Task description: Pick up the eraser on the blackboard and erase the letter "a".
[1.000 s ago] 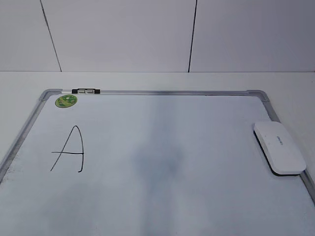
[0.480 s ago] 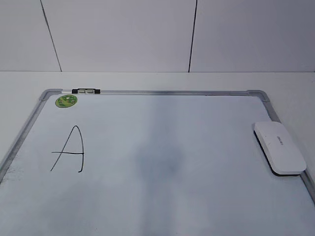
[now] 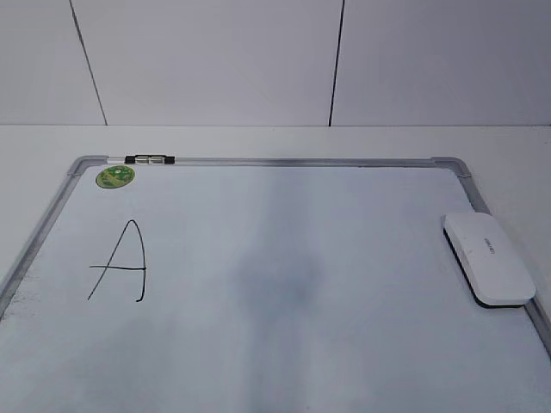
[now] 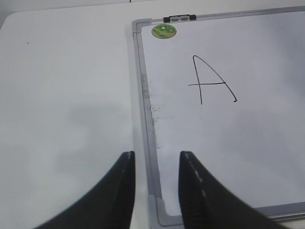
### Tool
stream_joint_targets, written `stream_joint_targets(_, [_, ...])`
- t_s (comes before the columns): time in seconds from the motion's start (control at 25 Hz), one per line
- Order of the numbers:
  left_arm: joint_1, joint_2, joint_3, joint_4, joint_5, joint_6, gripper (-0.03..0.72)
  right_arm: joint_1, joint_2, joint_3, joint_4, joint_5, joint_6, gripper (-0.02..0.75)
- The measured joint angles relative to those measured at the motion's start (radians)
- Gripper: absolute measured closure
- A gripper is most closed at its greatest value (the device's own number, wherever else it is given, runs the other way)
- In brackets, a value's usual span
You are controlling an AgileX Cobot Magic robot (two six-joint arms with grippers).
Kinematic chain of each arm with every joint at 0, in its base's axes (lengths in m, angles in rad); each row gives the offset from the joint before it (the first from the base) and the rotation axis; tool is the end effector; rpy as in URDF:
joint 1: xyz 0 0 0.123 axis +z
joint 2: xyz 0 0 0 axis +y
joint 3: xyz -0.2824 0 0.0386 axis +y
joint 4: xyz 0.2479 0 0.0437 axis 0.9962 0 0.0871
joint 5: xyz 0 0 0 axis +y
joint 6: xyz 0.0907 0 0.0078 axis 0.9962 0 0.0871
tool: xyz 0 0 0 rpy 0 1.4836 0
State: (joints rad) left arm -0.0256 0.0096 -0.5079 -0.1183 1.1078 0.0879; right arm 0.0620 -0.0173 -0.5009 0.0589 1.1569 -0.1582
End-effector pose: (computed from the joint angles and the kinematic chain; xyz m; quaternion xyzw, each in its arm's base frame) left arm -0.0069 -0.0094 0.2761 0.0526 0.8626 -0.0434 0.5013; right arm -0.0122 0.0042 0.2698 -0.0987 0.8669 0.0058 0.4885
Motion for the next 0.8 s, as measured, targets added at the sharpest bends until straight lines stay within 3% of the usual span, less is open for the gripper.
stream_joint_targets(0.8, [0.000,0.000,0.000,0.000,0.000,0.000,0.454,0.000,0.000,0.000,0.000,0.000,0.000,0.146])
